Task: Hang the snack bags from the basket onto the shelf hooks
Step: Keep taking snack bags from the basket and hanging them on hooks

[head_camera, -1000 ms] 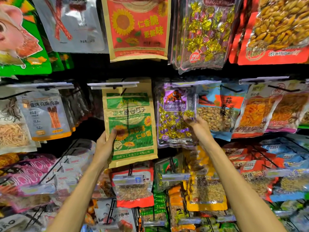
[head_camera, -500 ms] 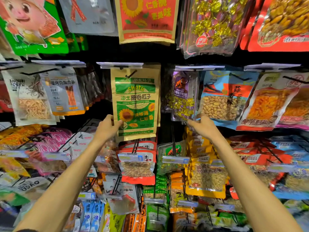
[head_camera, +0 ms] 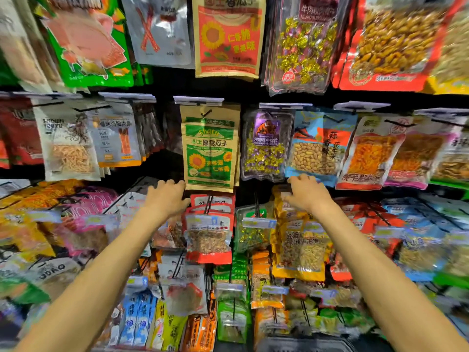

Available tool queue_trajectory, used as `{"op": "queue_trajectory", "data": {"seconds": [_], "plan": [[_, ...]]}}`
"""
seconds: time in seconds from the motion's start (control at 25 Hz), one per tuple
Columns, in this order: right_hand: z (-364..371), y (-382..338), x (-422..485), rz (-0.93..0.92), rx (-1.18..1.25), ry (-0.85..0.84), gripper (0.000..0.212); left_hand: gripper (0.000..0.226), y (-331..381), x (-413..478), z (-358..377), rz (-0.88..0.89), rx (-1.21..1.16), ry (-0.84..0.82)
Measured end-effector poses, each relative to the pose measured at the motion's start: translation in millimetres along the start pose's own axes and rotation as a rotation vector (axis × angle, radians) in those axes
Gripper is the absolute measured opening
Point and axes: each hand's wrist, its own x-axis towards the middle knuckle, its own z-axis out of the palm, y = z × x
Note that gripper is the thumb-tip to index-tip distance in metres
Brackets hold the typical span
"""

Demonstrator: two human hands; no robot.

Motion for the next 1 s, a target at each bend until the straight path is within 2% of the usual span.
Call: {"op": "queue_trajectory", "data": {"seconds": [0.28,0.48,0.64,0.8,1.0], "plan": [[29.6,-3.2,-95.7,-0.076,-0.03,-0.009,0.067,0.049,10.5,-90.8,21.3,0.079,0.023,0.093],[65.4,20.7,-164.6,-0.067,0.014,-0.082,0.06,0.052,51.6,-143.7,31.9,0.162,0.024,0.104],[95.0,52.2,-191.0,-0.041,0.027,-0.109,0.063,0.047,96.3,-170.1,47.7,0.255,0.016,0.169],[128.1,89.8,-198.1,-0.023,0.063,-0.174,0.063,0.045,152.7,-178.7,74.2,0.306,0.002,0.132],[188.0,146.6,-195.0,-0.064,0.108,-0.149,0.051,0.036,238.0,-200.5,142.1,0.247,-0.115,0.067]]}}
